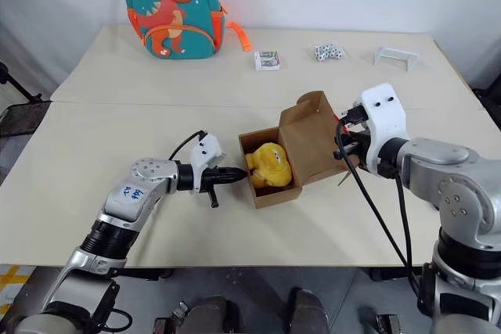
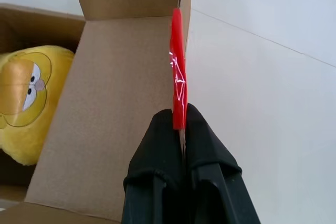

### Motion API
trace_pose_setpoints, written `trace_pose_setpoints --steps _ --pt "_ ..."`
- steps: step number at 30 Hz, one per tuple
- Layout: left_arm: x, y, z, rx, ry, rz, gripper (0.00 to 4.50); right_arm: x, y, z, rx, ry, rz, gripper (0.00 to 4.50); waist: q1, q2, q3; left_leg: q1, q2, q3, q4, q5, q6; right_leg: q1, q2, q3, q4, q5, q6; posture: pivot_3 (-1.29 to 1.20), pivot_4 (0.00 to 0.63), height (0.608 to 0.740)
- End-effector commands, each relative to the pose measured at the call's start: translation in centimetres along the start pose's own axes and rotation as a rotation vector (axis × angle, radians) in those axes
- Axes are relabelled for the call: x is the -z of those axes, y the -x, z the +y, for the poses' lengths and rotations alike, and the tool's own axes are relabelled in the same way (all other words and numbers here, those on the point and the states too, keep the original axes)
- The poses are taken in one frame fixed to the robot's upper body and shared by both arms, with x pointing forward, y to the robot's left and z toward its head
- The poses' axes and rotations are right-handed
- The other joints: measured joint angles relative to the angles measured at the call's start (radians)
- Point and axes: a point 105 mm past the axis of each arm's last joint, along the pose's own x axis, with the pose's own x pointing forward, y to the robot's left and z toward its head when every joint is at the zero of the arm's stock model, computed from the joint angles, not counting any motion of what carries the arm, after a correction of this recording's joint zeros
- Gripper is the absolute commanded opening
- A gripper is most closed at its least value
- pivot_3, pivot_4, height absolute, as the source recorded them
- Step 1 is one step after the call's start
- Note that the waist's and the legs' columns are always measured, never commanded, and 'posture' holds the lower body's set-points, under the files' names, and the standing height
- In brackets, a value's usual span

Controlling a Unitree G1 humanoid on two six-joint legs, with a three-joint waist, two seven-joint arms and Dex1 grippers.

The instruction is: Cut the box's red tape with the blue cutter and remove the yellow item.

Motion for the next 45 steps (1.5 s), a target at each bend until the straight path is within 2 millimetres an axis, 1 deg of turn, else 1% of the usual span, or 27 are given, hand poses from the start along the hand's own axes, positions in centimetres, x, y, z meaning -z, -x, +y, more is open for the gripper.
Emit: trace_pose_setpoints --steps 1,7,12,14,17,18,19,20,21,22,24,28,29,31,33,37,39,42,44,45 --pt "-1.4 0.1 -0.5 0.016 -0.042 -0.054 0.00 0.6 -0.1 0.7 -0.043 0.017 -0.010 0.06 0.000 0.000 0.000 0.000 0.000 0.000 0.000 0.000 0.000 0.000 0.000 0.000 0.000 0.000 0.000 0.00 0.150 0.740" --pt "-1.6 0.5 -0.1 -0.002 -0.057 -0.067 0.00 2.2 -0.5 0.7 -0.048 -0.020 0.042 0.06 -0.001 0.000 0.000 0.000 0.000 0.000 0.000 0.000 0.000 0.000 0.000 0.000 0.000 0.000 0.000 0.00 0.150 0.740" --pt "-1.8 1.0 0.4 -0.010 -0.071 -0.067 0.00 2.2 -0.8 1.5 -0.075 -0.069 0.058 0.06 -0.003 0.000 0.000 0.000 0.000 0.000 0.000 0.000 0.000 0.000 0.000 0.000 0.000 0.000 0.000 0.00 0.150 0.740" --pt "-1.8 1.2 0.5 -0.001 -0.061 -0.072 0.00 2.3 -1.0 1.4 -0.073 -0.131 0.039 0.06 -0.006 0.000 0.000 0.001 0.000 0.000 0.000 0.000 0.000 0.000 0.000 0.000 0.000 0.000 0.000 0.00 0.150 0.740" --pt "-2.0 1.2 0.6 0.003 -0.032 -0.086 0.00 2.2 -0.9 1.2 -0.059 -0.127 0.036 0.68 -0.004 0.000 0.000 0.000 0.000 0.000 0.000 0.000 0.000 0.000 0.000 0.000 0.001 0.000 0.000 0.00 0.150 0.740" --pt "-2.0 1.3 0.6 0.004 -0.007 -0.095 0.39 1.8 -0.8 1.2 -0.067 -0.129 0.021 1.03 -0.004 0.000 0.000 0.000 0.000 0.000 0.000 0.000 0.000 0.000 0.000 0.000 0.000 0.000 0.000 0.00 0.150 0.740" --pt "-2.0 1.4 0.6 0.005 0.010 -0.100 0.57 1.5 -0.7 1.1 -0.074 -0.132 0.009 1.32 -0.005 0.000 0.000 0.000 0.000 0.000 0.000 0.000 0.000 0.000 0.000 0.000 0.000 0.000 0.000 0.00 0.150 0.740" --pt "-1.9 1.5 0.7 0.003 -0.002 -0.090 0.83 0.8 -0.4 0.8 -0.074 -0.145 -0.024 1.65 -0.006 0.000 0.000 0.000 0.000 0.000 0.000 0.000 0.000 0.000 0.000 0.000 0.000 0.000 0.000 0.00 0.150 0.740" --pt "-1.9 1.6 0.8 0.002 -0.014 -0.080 1.16 0.3 -0.2 0.6 -0.074 -0.155 -0.047 2.06 -0.007 0.000 0.000 0.000 0.000 0.000 -0.001 0.000 0.000 0.000 0.000 0.000 0.000 0.000 0.000 0.00 0.150 0.740" --pt "-1.8 1.7 0.9 0.001 -0.013 -0.073 1.45 -0.1 0.0 0.1 -0.069 -0.171 -0.065 2.40 -0.008 0.000 0.000 0.000 0.000 0.000 -0.001 0.000 0.000 0.000 0.000 0.000 0.000 0.000 0.000 0.00 0.150 0.740" --pt "-1.6 2.1 1.2 -0.008 -0.017 -0.060 1.99 -1.0 0.7 0.0 -0.107 -0.184 -0.108 3.04 -0.010 0.000 0.000 0.001 0.000 0.000 -0.001 0.000 -0.001 0.000 0.000 0.000 0.001 0.000 0.000 0.00 0.150 0.740" --pt "-1.5 3.0 1.8 -0.024 -0.020 -0.055 3.18 -1.6 1.7 -0.5 -0.127 -0.222 -0.167 4.39 -0.013 0.000 0.000 0.001 0.000 0.000 -0.002 0.000 -0.001 0.000 0.000 0.000 0.001 0.000 0.000 0.00 0.150 0.740" --pt "-1.5 3.4 2.0 -0.029 -0.019 -0.055 3.42 -1.7 2.0 -0.5 -0.139 -0.220 -0.187 4.50 -0.014 0.000 0.000 0.001 0.000 0.000 -0.003 0.000 -0.001 0.000 0.000 0.000 0.001 0.000 0.000 0.00 0.150 0.740" --pt "-1.4 4.0 2.3 -0.032 -0.018 -0.057 4.02 -1.8 2.7 -0.3 -0.174 -0.219 -0.227 4.50 -0.017 0.000 0.000 0.001 0.000 0.000 -0.003 0.000 -0.001 0.000 0.000 0.000 0.001 0.000 0.000 0.00 0.150 0.740" --pt "-1.4 4.8 2.6 -0.038 -0.028 -0.065 4.48 -2.0 3.2 -0.4 -0.194 -0.211 -0.286 4.50 -0.020 0.000 0.000 0.001 0.000 0.000 -0.003 0.000 -0.001 0.000 0.000 0.000 0.001 0.000 0.000 0.00 0.150 0.740" --pt "-1.6 6.2 3.0 -0.050 -0.028 -0.104 4.48 -2.4 3.9 -0.6 -0.203 -0.179 -0.389 4.50 -0.024 0.000 0.000 0.003 0.000 0.001 -0.005 0.000 -0.001 0.000 0.000 0.000 0.000 0.000 0.000 0.00 0.150 0.740" --pt "-1.9 7.1 3.0 -0.048 -0.027 -0.136 4.48 -2.4 4.3 -1.4 -0.182 -0.173 -0.454 4.50 -0.024 0.000 0.000 0.004 0.000 0.002 -0.005 0.001 -0.001 0.000 0.000 0.001 0.001 0.000 0.000 0.00 0.150 0.740" --pt "-1.9 8.8 3.0 -0.048 -0.044 -0.155 4.48 -3.1 5.5 -3.1 -0.120 -0.146 -0.602 4.50 -0.024 0.000 0.000 0.006 0.000 0.004 -0.007 0.000 -0.001 0.001 0.000 0.003 0.001 0.000 0.000 0.00 0.150 0.740" --pt "-1.6 10.8 3.8 -0.106 -0.089 -0.171 4.48 -4.3 6.9 -3.3 -0.150 -0.086 -0.724 4.50 -0.024 0.000 0.000 0.007 0.000 0.004 -0.007 0.000 -0.001 0.001 0.000 0.003 0.001 0.000 0.000 0.00 0.150 0.740" --pt "-1.6 11.6 4.1 -0.127 -0.119 -0.196 4.48 -4.7 7.4 -2.8 -0.196 -0.058 -0.760 4.50 -0.024 0.001 0.000 0.008 0.000 0.006 -0.008 0.000 -0.001 0.001 0.000 0.004 0.000 0.000 0.000 0.00 0.150 0.740"
